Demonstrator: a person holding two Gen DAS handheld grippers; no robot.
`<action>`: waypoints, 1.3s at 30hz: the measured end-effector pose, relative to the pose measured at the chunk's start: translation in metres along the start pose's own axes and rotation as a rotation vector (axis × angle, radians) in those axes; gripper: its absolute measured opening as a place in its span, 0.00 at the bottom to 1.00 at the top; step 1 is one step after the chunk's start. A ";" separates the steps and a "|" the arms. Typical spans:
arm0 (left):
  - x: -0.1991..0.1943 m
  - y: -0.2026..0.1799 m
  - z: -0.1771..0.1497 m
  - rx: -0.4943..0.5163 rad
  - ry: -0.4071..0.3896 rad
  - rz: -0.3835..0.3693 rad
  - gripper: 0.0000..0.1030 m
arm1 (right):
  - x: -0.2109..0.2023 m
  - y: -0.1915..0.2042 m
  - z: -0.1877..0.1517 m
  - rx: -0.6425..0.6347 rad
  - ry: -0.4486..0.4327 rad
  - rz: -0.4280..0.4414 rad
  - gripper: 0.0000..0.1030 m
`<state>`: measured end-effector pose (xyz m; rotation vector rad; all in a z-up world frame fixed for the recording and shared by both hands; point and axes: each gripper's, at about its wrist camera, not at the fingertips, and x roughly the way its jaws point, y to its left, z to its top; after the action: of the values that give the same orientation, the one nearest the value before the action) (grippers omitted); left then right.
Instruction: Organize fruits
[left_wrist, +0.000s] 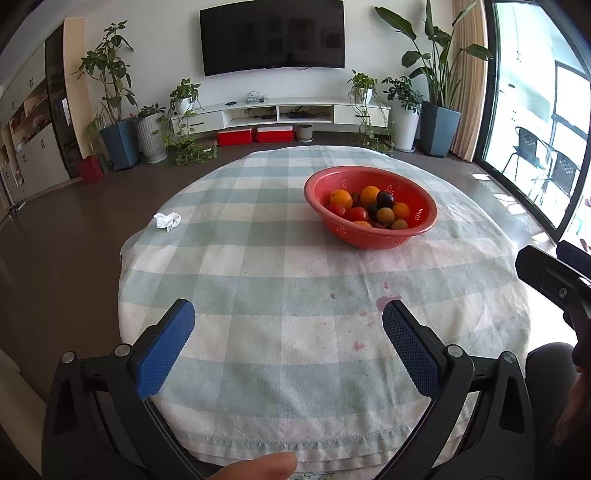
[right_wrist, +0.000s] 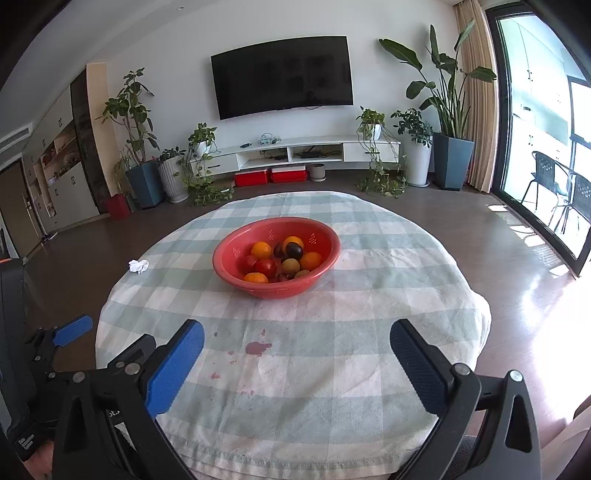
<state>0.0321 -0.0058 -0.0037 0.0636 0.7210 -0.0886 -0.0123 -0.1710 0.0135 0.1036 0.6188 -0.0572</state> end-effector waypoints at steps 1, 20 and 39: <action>0.001 0.000 0.000 0.000 0.002 0.000 1.00 | 0.000 0.000 0.000 0.000 0.002 0.001 1.00; 0.005 0.001 -0.002 0.000 0.016 0.003 1.00 | 0.001 0.000 -0.001 0.003 0.007 0.000 1.00; 0.005 0.001 -0.004 0.000 0.018 0.002 1.00 | 0.001 0.000 -0.001 0.004 0.009 0.001 1.00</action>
<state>0.0336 -0.0052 -0.0103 0.0657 0.7393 -0.0859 -0.0123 -0.1713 0.0117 0.1078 0.6278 -0.0568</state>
